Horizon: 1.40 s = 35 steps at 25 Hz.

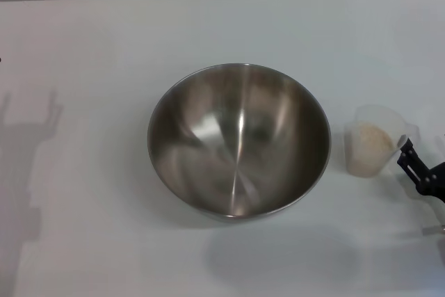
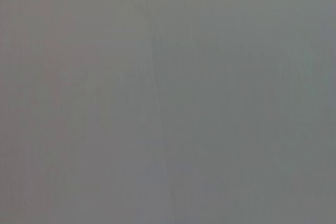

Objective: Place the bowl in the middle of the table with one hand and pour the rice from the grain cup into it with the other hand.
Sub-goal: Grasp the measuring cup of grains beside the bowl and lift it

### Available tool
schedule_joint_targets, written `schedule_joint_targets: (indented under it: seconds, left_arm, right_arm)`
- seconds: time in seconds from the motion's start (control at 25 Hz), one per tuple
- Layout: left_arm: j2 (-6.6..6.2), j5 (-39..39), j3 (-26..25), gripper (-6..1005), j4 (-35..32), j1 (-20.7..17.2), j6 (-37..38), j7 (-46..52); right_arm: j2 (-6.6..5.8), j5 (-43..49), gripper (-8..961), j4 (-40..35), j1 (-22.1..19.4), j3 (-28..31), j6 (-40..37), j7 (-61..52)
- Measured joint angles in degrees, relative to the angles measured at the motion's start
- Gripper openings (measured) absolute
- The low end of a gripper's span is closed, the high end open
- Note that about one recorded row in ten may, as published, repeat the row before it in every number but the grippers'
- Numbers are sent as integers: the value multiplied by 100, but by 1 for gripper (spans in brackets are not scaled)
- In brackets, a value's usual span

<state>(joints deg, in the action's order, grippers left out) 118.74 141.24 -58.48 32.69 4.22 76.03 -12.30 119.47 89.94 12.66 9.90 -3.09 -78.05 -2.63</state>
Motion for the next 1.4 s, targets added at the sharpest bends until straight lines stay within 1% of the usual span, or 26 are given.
schedule_joint_targets:
  seconds: [1.0,1.32,1.4]
  left_arm:
    - [-9,-15,56,816,-73,26,-12,0]
    - [-6,-39,56,816,-75,28,-23,0]
    - [0,-39,56,816,-82,34,-33,0]
  right_arm:
    - [6,-2,819,-4,120,2,-78,0]
    - [12,-24,741,4,167,43,-17,0]
    - [13,-25,690,10,169,44,-25,0]
